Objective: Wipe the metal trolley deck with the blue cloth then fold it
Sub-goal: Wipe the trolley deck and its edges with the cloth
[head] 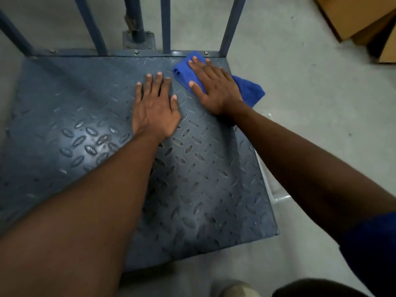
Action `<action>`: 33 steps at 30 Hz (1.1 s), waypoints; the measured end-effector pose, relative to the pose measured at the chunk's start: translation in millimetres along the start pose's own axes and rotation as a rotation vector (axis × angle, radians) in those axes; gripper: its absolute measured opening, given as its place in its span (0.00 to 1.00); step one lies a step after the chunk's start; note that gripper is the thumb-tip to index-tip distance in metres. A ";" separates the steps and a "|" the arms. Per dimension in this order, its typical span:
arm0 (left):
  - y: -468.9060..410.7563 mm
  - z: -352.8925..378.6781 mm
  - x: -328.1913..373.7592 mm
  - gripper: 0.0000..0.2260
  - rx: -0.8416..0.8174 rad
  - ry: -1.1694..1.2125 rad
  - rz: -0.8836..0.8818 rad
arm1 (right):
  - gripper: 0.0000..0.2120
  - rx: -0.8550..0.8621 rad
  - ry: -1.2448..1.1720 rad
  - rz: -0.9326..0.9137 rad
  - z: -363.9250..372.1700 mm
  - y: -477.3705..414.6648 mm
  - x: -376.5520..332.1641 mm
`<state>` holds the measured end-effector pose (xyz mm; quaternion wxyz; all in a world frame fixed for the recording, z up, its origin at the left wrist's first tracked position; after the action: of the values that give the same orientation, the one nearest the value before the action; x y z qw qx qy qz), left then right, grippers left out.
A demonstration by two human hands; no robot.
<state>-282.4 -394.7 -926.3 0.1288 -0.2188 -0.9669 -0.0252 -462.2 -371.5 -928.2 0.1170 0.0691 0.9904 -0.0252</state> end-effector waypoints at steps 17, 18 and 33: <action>77.4 16.0 -24.5 0.32 -0.064 -0.029 -0.001 | 0.34 -0.046 -0.021 -0.030 18.8 59.2 -13.3; 79.2 16.2 -24.2 0.32 -0.054 -0.028 -0.014 | 0.36 -0.059 -0.019 -0.001 19.5 45.2 -5.2; 65.4 9.9 -17.1 0.29 0.156 -0.078 0.009 | 0.31 0.211 0.091 -0.016 1.6 131.9 -34.4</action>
<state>-241.8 -341.7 -940.8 0.1079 -0.2130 -0.9693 0.0592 -409.9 -245.6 -926.1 0.0637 0.0740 0.9871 -0.1269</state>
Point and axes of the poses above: each hand's wrist, its own y-axis away from the middle knuckle, its own z-axis out of the palm, x = y × z, the point moved 4 cm from there along -y, towards the middle knuckle, and after that the axes turned 13 degrees about x, right-handed, at the moved point
